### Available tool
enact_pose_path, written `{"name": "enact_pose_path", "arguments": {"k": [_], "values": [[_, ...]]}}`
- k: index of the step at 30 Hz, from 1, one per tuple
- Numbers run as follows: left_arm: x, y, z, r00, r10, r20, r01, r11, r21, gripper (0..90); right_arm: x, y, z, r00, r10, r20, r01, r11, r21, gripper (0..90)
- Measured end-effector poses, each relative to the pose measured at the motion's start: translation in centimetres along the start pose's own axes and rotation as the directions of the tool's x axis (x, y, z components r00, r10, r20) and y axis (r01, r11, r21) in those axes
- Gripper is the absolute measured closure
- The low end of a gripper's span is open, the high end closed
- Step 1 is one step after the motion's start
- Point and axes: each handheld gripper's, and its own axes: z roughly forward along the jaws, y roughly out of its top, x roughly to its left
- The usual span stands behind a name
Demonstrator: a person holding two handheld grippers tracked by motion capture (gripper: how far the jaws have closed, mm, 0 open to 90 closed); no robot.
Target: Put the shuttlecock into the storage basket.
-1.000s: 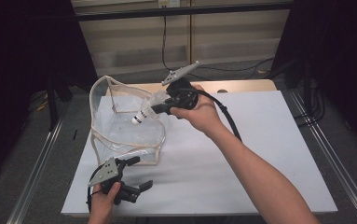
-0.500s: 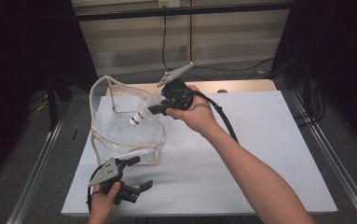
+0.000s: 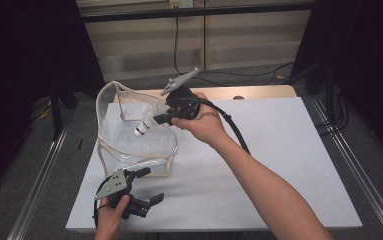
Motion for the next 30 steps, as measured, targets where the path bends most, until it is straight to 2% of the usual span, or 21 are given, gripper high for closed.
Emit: {"name": "enact_pose_path", "arguments": {"k": [30], "values": [[0.0, -0.1, 0.1, 1.0000, -0.001, 0.000, 0.001, 1.0000, 0.004, 2.1, 0.7, 0.8, 1.3, 0.9997, -0.019, -0.017, 0.020, 1.000, 0.007, 88.1]]}}
